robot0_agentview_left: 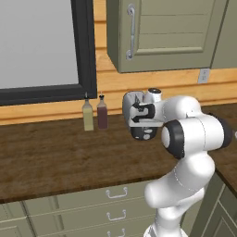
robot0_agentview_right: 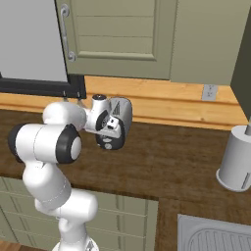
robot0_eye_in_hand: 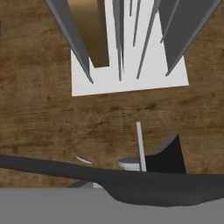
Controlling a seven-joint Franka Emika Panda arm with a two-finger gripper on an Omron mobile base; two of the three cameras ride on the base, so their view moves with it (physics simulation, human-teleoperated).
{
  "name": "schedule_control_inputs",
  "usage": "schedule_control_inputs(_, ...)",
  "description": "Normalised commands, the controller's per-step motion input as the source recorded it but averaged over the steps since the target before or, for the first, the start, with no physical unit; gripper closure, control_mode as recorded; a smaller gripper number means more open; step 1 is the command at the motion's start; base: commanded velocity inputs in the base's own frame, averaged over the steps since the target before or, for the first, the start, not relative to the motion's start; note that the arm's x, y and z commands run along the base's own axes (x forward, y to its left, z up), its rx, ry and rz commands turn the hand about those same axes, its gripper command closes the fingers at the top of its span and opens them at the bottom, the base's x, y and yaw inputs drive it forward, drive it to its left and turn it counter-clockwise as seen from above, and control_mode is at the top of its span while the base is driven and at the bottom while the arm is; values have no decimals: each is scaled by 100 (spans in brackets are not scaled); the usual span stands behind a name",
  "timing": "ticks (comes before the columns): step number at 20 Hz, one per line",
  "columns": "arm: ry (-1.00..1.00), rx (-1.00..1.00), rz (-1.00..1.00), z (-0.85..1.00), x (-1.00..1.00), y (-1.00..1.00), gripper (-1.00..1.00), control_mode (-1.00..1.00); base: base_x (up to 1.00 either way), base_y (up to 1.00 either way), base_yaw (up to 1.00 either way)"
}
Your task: Start the toaster. Once the lever pops up, take the bread to the plate on the dining counter.
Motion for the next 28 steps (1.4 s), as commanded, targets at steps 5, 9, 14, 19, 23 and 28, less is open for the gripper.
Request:
schedule_control_inputs(5,-8,0,0,0,-31,0,100,-100,0,0,0)
schedule_control_inputs(9,-26,0,0,100,-71,0,100,-100,0,0,0)
schedule_control_inputs(14,-24,0,0,98,-41,3,100,-100,0,0,0)
schedule_control_inputs(19,-23,-9,0,28,7,5,-100,-100,0,0,0)
schedule_control_inputs(23,-22,-7,0,31,19,0,-100,-100,0,0,0)
schedule_control_inputs(28,-23,-11,0,17,27,0,-100,-100,0,0,0)
